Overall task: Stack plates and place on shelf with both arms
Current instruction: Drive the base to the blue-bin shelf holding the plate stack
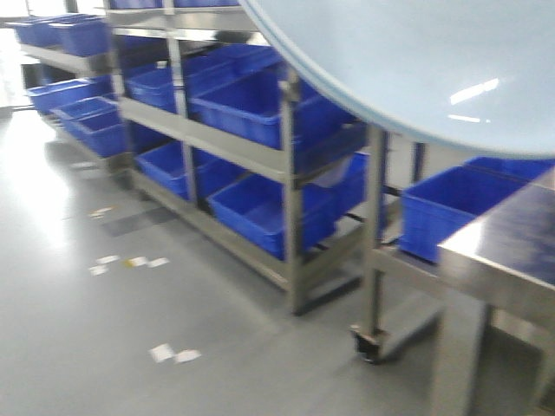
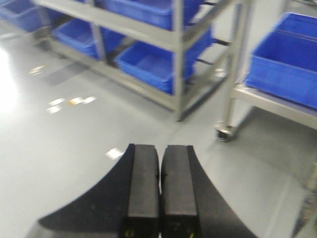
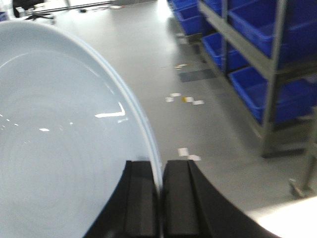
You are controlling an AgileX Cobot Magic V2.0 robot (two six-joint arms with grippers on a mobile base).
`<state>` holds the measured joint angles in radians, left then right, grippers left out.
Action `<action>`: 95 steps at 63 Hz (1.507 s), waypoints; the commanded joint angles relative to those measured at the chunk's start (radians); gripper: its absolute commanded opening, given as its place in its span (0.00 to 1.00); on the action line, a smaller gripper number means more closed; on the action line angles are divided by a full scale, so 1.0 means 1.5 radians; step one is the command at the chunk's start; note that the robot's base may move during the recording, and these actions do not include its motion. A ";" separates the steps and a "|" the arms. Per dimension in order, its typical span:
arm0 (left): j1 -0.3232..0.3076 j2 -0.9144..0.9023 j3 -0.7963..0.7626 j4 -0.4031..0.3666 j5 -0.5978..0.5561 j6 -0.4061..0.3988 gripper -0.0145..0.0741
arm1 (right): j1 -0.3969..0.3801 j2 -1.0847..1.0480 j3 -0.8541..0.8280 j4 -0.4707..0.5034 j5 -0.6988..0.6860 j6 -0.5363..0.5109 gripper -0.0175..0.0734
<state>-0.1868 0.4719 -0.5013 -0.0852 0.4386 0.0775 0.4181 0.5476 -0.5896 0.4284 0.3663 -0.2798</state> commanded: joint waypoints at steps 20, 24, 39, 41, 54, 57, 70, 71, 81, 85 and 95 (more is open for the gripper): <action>-0.004 0.004 -0.019 -0.006 -0.055 -0.006 0.26 | 0.000 -0.001 -0.021 0.016 -0.058 -0.001 0.26; -0.004 0.004 -0.019 -0.006 -0.055 -0.006 0.26 | 0.000 -0.001 -0.021 0.016 -0.058 -0.001 0.26; -0.004 0.004 -0.019 -0.006 -0.055 -0.006 0.26 | 0.000 -0.001 -0.021 0.016 -0.058 -0.001 0.26; -0.004 0.004 -0.019 -0.006 -0.055 -0.006 0.26 | 0.000 -0.001 -0.021 0.016 -0.058 -0.001 0.26; -0.004 0.004 -0.019 -0.006 -0.055 -0.006 0.26 | 0.000 -0.001 -0.021 0.016 -0.058 -0.001 0.26; -0.004 0.004 -0.019 -0.006 -0.055 -0.006 0.26 | 0.000 -0.001 -0.021 0.016 -0.058 -0.001 0.26; -0.004 0.004 -0.019 -0.006 -0.055 -0.006 0.26 | 0.000 -0.001 -0.021 0.016 -0.058 -0.001 0.26; -0.004 0.004 -0.019 -0.006 -0.055 -0.006 0.26 | 0.000 -0.001 -0.021 0.016 -0.058 -0.001 0.26; -0.004 0.004 -0.019 -0.006 -0.055 -0.006 0.26 | 0.000 -0.001 -0.021 0.016 -0.058 -0.001 0.26; -0.004 0.004 -0.019 -0.006 -0.055 -0.006 0.26 | 0.000 -0.001 -0.021 0.016 -0.058 -0.001 0.26; -0.004 0.004 -0.019 -0.006 -0.055 -0.006 0.26 | 0.000 -0.001 -0.021 0.016 -0.058 -0.001 0.26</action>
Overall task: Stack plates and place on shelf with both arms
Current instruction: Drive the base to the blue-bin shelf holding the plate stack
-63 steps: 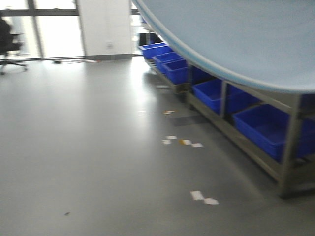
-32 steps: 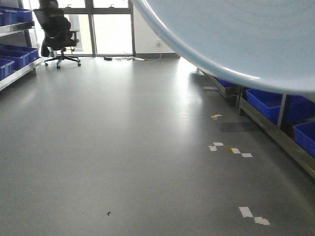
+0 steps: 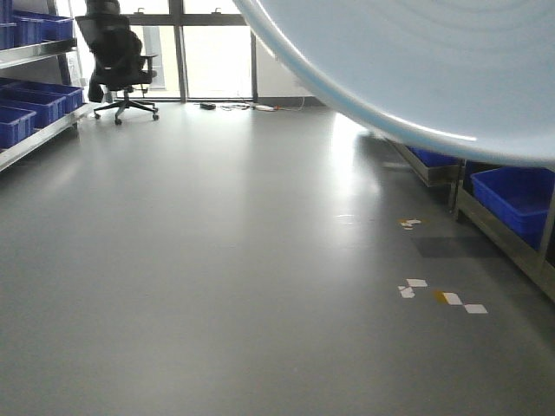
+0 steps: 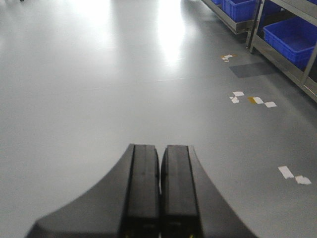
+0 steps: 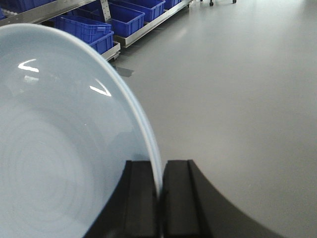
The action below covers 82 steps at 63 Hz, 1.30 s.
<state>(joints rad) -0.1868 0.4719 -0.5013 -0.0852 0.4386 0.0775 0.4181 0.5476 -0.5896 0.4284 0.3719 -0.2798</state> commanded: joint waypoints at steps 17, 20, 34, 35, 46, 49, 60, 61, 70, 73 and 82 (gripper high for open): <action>-0.004 0.004 -0.019 -0.006 -0.055 -0.006 0.26 | 0.000 -0.001 -0.021 0.016 -0.062 -0.001 0.26; -0.004 0.004 -0.019 -0.006 -0.055 -0.006 0.26 | 0.000 -0.001 -0.021 0.016 -0.062 -0.001 0.26; -0.004 0.004 -0.019 -0.006 -0.055 -0.006 0.26 | 0.000 -0.001 -0.021 0.016 -0.062 -0.001 0.26; -0.004 0.004 -0.019 -0.006 -0.055 -0.006 0.26 | 0.000 -0.001 -0.021 0.016 -0.062 -0.001 0.26; -0.004 0.004 -0.019 -0.006 -0.055 -0.006 0.26 | 0.000 -0.001 -0.021 0.016 -0.062 -0.001 0.26; -0.004 0.004 -0.019 -0.006 -0.055 -0.006 0.26 | 0.000 -0.001 -0.021 0.016 -0.062 -0.001 0.26; -0.004 0.004 -0.019 -0.006 -0.055 -0.006 0.26 | 0.000 -0.001 -0.021 0.016 -0.061 -0.001 0.26; -0.004 0.004 -0.019 -0.006 -0.055 -0.006 0.26 | 0.000 -0.001 -0.021 0.016 -0.061 -0.001 0.26; -0.004 0.004 -0.019 -0.006 -0.055 -0.006 0.26 | 0.000 -0.001 -0.021 0.016 -0.061 -0.001 0.26; -0.004 0.004 -0.019 -0.006 -0.055 -0.006 0.26 | 0.000 -0.001 -0.021 0.016 -0.061 -0.001 0.26; -0.004 0.004 -0.019 -0.006 -0.055 -0.006 0.26 | 0.000 -0.001 -0.021 0.016 -0.061 -0.001 0.26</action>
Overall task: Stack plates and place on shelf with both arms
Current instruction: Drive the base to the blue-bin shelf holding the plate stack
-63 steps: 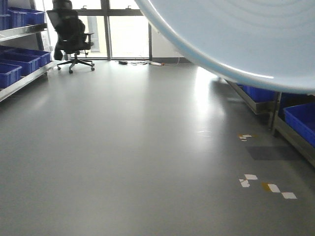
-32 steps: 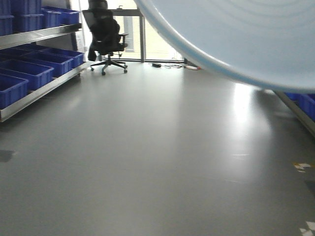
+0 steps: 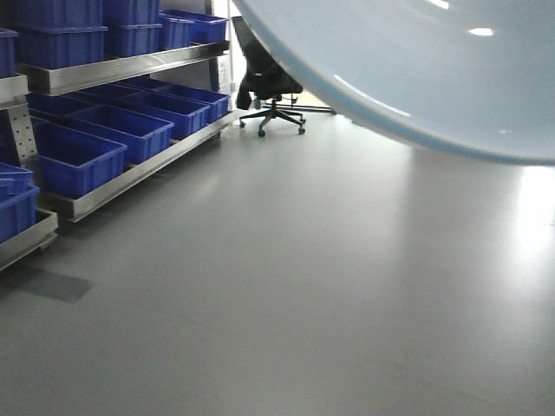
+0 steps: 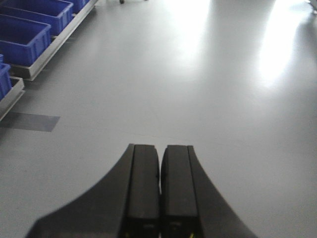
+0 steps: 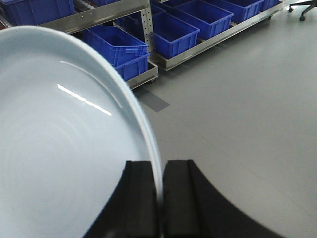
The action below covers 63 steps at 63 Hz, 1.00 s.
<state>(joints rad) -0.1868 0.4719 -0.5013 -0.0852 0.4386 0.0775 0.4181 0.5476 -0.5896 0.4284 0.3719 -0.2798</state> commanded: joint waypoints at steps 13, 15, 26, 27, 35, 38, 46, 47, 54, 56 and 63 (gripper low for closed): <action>-0.004 0.004 -0.019 -0.006 -0.055 -0.006 0.26 | 0.000 -0.001 -0.021 0.016 -0.061 -0.001 0.26; -0.004 0.004 -0.019 -0.006 -0.055 -0.006 0.26 | 0.000 -0.001 -0.021 0.016 -0.061 -0.001 0.26; -0.004 0.004 -0.019 -0.006 -0.055 -0.006 0.26 | 0.000 -0.001 -0.021 0.016 -0.061 -0.001 0.26; -0.004 0.004 -0.019 -0.006 -0.055 -0.006 0.26 | 0.000 -0.001 -0.021 0.016 -0.061 -0.001 0.26; -0.004 0.004 -0.019 -0.006 -0.055 -0.006 0.26 | 0.000 -0.001 -0.021 0.016 -0.061 -0.001 0.26; -0.004 0.004 -0.019 -0.006 -0.055 -0.006 0.26 | 0.000 -0.001 -0.021 0.016 -0.061 -0.001 0.26; -0.004 0.004 -0.019 -0.006 -0.055 -0.006 0.26 | 0.000 -0.001 -0.021 0.016 -0.061 -0.001 0.26; -0.004 0.004 -0.019 -0.006 -0.055 -0.006 0.26 | 0.000 -0.001 -0.021 0.016 -0.061 -0.001 0.26; -0.004 0.004 -0.019 -0.006 -0.055 -0.006 0.26 | 0.000 -0.001 -0.021 0.016 -0.060 -0.001 0.26; -0.004 0.004 -0.019 -0.006 -0.055 -0.006 0.26 | 0.000 -0.001 -0.021 0.016 -0.060 -0.001 0.26; -0.004 0.004 -0.019 -0.006 -0.055 -0.006 0.26 | 0.000 -0.001 -0.021 0.016 -0.060 -0.001 0.26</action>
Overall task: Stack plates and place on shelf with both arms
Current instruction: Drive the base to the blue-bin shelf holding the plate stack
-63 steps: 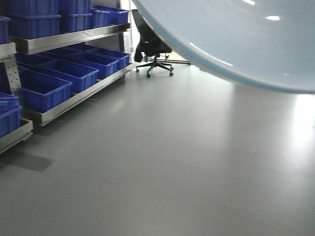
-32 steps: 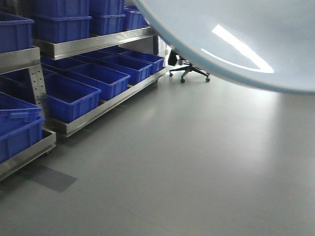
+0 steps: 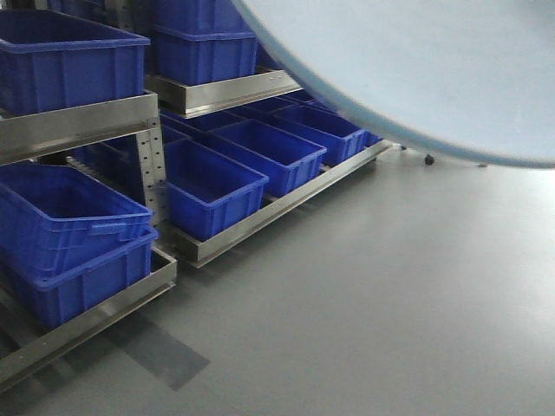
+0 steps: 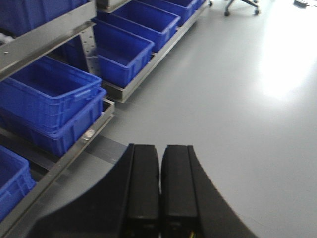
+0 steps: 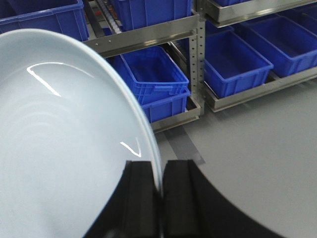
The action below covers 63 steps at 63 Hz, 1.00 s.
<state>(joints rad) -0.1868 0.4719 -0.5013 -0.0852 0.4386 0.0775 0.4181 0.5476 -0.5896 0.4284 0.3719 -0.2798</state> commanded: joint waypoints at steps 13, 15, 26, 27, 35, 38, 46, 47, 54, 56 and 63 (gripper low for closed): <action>-0.004 0.004 -0.019 -0.006 -0.055 -0.006 0.26 | 0.000 -0.001 -0.021 0.016 -0.060 -0.001 0.26; -0.004 0.004 -0.019 -0.006 -0.055 -0.006 0.26 | 0.000 -0.001 -0.021 0.016 -0.060 -0.001 0.26; -0.004 0.004 -0.019 -0.006 -0.055 -0.006 0.26 | 0.000 -0.001 -0.021 0.016 -0.060 -0.001 0.26; -0.004 0.004 -0.019 -0.006 -0.055 -0.006 0.26 | 0.000 -0.001 -0.021 0.016 -0.060 -0.001 0.26; -0.004 0.004 -0.019 -0.006 -0.055 -0.006 0.26 | 0.000 -0.001 -0.021 0.016 -0.060 -0.001 0.26; -0.004 0.004 -0.019 -0.006 -0.055 -0.006 0.26 | 0.000 -0.001 -0.021 0.016 -0.060 -0.001 0.26; -0.004 0.004 -0.019 -0.006 -0.055 -0.006 0.26 | 0.000 -0.001 -0.021 0.016 -0.060 -0.001 0.26; -0.004 0.004 -0.019 -0.006 -0.055 -0.006 0.26 | 0.000 -0.001 -0.021 0.016 -0.060 -0.001 0.26; -0.004 0.004 -0.019 -0.006 -0.055 -0.006 0.26 | 0.000 -0.001 -0.021 0.016 -0.060 -0.001 0.26; -0.004 0.004 -0.019 -0.006 -0.055 -0.006 0.26 | 0.000 -0.001 -0.021 0.016 -0.060 -0.001 0.26; -0.004 0.004 -0.019 -0.006 -0.055 -0.006 0.26 | 0.000 -0.001 -0.021 0.016 -0.060 -0.001 0.26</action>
<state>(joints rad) -0.1868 0.4719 -0.5013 -0.0852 0.4386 0.0775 0.4181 0.5476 -0.5896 0.4284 0.3719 -0.2798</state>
